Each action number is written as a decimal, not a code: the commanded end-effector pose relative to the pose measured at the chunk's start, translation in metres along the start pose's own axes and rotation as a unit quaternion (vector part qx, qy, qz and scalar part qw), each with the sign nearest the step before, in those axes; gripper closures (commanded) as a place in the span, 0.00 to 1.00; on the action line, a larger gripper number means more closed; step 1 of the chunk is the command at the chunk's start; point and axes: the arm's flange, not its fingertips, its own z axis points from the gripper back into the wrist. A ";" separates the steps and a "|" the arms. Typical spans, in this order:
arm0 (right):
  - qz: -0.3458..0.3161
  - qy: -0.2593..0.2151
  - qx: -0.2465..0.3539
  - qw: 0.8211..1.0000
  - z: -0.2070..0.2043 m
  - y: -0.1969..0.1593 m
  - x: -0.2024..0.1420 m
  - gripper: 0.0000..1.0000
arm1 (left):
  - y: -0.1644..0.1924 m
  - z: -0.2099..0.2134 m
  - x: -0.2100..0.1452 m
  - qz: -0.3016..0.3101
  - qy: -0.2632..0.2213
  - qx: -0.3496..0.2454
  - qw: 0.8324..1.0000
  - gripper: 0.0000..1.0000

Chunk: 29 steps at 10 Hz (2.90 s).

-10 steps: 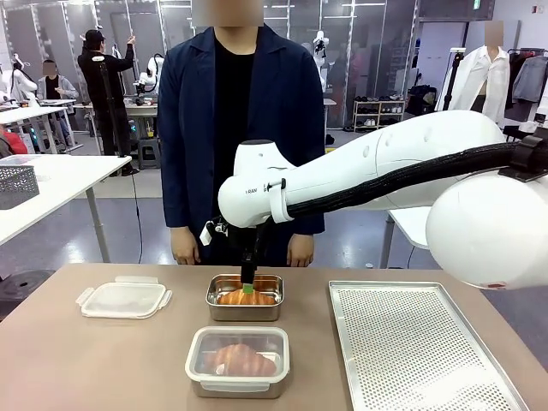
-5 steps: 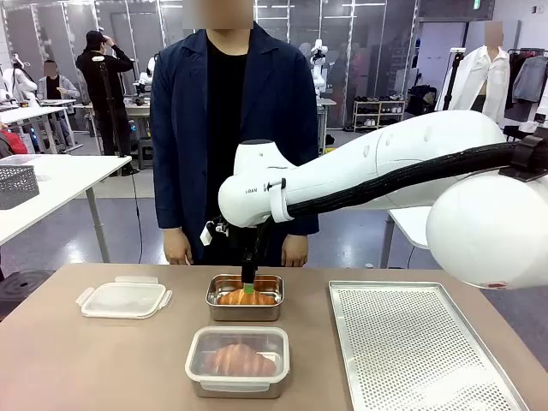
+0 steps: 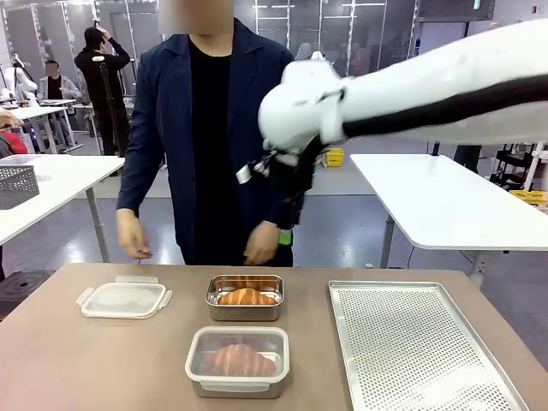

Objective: Place the bread into the airtight container.
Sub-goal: Pick up a Butter Roll and place it into an empty Airtight Container.

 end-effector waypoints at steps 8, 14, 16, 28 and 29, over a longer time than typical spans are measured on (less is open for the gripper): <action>-0.348 -0.150 -0.113 0.919 0.215 0.118 -0.305 0.00 | -0.001 0.002 0.000 -0.007 0.002 -0.003 1.000 0.00; -0.347 -0.189 -0.145 0.907 0.268 0.172 -0.323 0.00 | -0.001 0.002 0.000 -0.007 0.002 -0.003 1.000 0.00; -0.347 -0.189 -0.145 0.907 0.268 0.172 -0.323 0.00 | -0.001 0.002 0.000 -0.007 0.002 -0.003 1.000 0.00; -0.347 -0.189 -0.145 0.907 0.268 0.172 -0.323 0.00 | -0.001 0.002 0.000 -0.007 0.002 -0.003 1.000 0.00; -0.347 -0.189 -0.145 0.907 0.268 0.172 -0.323 0.00 | -0.001 0.002 0.000 -0.007 0.002 -0.003 1.000 0.00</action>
